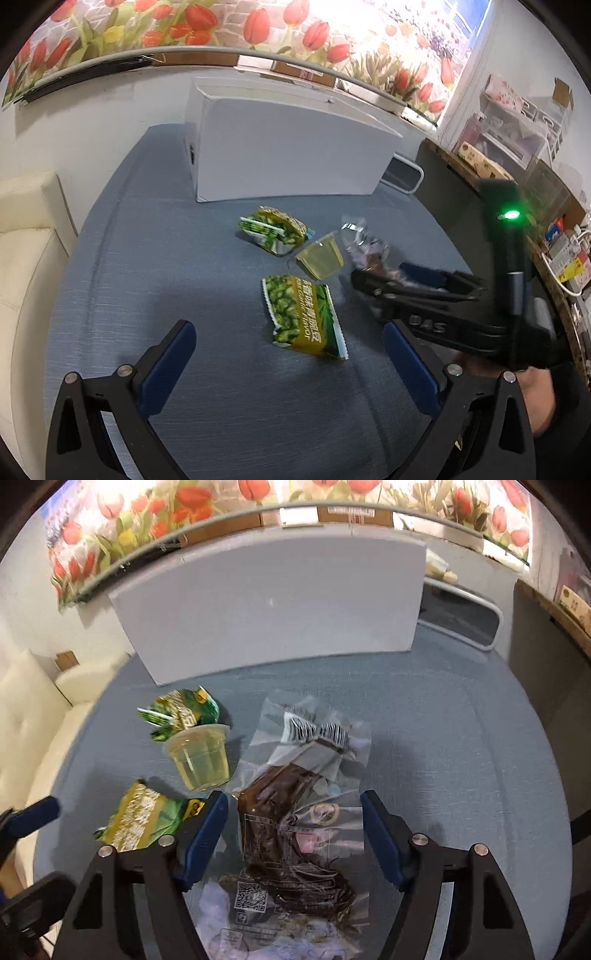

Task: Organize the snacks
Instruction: 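Lift the clear bag with the right gripper while the left gripper grasps the green pea bag, then lower both bags into the white box and open both grippers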

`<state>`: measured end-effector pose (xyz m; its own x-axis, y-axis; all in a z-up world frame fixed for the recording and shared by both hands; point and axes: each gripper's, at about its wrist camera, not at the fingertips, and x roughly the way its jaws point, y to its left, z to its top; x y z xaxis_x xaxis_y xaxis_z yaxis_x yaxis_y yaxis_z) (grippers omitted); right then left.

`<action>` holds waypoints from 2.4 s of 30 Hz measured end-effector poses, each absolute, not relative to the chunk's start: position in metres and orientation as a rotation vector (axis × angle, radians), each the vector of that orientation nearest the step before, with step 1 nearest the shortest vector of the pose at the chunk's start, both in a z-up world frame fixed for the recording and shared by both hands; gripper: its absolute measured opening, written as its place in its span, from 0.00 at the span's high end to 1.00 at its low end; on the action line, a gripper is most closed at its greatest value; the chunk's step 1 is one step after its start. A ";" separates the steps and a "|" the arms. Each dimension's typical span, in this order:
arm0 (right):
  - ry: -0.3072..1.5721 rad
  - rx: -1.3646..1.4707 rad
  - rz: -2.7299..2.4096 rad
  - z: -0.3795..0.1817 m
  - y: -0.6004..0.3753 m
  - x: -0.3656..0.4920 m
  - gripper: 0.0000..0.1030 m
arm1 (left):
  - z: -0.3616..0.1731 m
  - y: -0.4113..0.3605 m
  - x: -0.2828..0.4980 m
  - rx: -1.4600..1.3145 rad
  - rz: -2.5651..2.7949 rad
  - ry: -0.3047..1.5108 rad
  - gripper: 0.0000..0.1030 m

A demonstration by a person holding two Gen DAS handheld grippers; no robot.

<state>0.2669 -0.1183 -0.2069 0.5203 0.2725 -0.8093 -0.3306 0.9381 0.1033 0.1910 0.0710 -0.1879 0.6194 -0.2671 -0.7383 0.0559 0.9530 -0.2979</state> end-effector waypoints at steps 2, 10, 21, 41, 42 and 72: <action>0.926 -0.061 0.377 -0.198 -0.130 0.258 0.25 | -0.192 0.064 0.195 -0.238 -0.193 0.901 0.00; 0.840 -0.024 0.391 -0.155 -0.164 0.236 0.25 | -0.215 0.035 0.221 -0.156 -0.180 0.973 0.00; 0.822 0.030 0.401 -0.144 -0.184 0.223 0.25 | -0.208 0.021 0.227 -0.051 -0.141 0.957 0.57; 0.693 -0.002 0.476 -0.090 -0.154 0.271 0.25 | -0.051 0.063 0.259 -0.082 -0.167 0.622 0.62; 0.690 -0.002 0.479 -0.084 -0.150 0.281 0.25 | -0.045 0.067 0.268 -0.095 -0.172 0.618 0.62; 0.769 -0.038 0.451 -0.084 -0.092 0.506 0.00 | -0.100 0.113 0.428 -0.073 -0.094 0.763 0.00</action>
<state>0.5062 -0.0923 -0.0838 0.6283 0.3801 -0.6788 -0.4073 0.9041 0.1292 0.4275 0.1129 -0.0999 0.7186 -0.1115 -0.6864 0.0588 0.9933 -0.0999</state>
